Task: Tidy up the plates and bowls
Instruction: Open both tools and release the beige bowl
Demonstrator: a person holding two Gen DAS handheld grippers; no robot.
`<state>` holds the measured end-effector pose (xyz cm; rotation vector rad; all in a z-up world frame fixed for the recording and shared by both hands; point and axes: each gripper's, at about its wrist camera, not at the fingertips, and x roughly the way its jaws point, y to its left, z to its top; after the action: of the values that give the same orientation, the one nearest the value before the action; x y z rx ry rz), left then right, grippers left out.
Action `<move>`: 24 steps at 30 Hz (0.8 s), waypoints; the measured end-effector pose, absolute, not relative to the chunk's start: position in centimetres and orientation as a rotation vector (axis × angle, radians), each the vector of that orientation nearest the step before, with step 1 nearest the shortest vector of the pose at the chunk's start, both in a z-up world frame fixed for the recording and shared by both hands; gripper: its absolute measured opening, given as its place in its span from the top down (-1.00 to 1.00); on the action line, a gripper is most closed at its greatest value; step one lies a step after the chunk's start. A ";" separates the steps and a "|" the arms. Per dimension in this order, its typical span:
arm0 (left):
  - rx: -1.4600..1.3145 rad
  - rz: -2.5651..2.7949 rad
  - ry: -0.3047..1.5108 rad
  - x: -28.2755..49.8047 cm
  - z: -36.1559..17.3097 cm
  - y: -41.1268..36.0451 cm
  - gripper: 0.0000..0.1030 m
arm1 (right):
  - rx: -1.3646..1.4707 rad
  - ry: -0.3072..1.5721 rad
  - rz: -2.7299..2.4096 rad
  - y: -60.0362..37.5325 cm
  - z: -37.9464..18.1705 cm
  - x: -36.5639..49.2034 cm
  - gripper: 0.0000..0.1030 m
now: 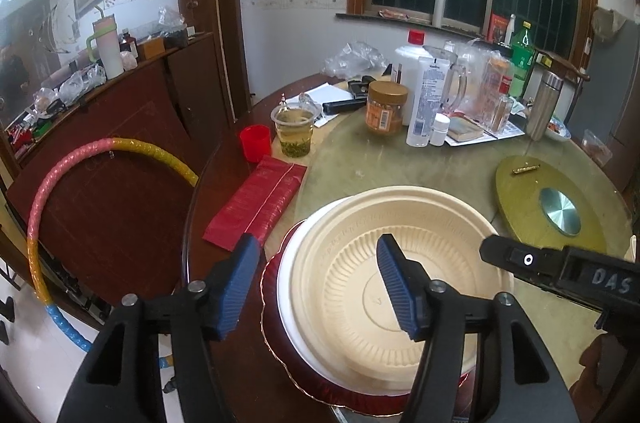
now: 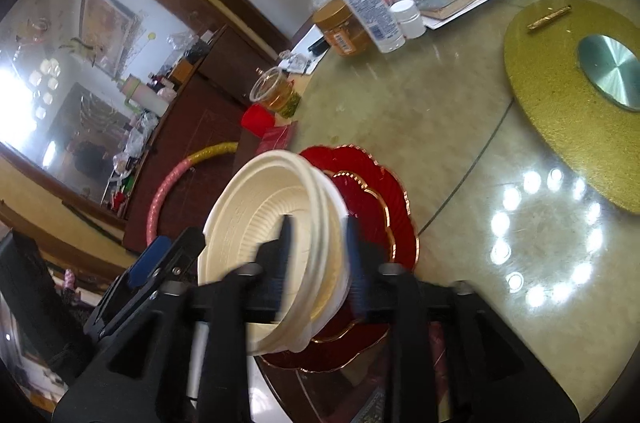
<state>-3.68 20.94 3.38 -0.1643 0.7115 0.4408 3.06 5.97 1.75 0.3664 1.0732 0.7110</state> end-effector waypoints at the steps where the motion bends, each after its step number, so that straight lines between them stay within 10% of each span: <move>1: -0.164 0.438 0.710 -3.6 3.4 20.8 -0.20 | 0.375 1.072 0.714 5.8 1.7 3.1 0.00; 11: -0.114 0.391 0.677 -3.1 4.2 18.1 -0.57 | 0.462 1.020 0.675 2.7 2.5 3.4 -0.05; 13: -0.079 0.385 0.667 -3.0 4.4 17.2 -0.57 | 0.484 1.017 0.667 1.9 2.5 3.4 -0.40; 24: 0.003 0.371 0.667 -2.3 4.9 14.6 -0.57 | 0.501 0.972 0.593 -1.5 2.9 3.9 -0.96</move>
<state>-2.28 14.63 4.91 0.0034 0.6669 0.3715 3.88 -1.54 2.93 0.5006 0.9718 0.5927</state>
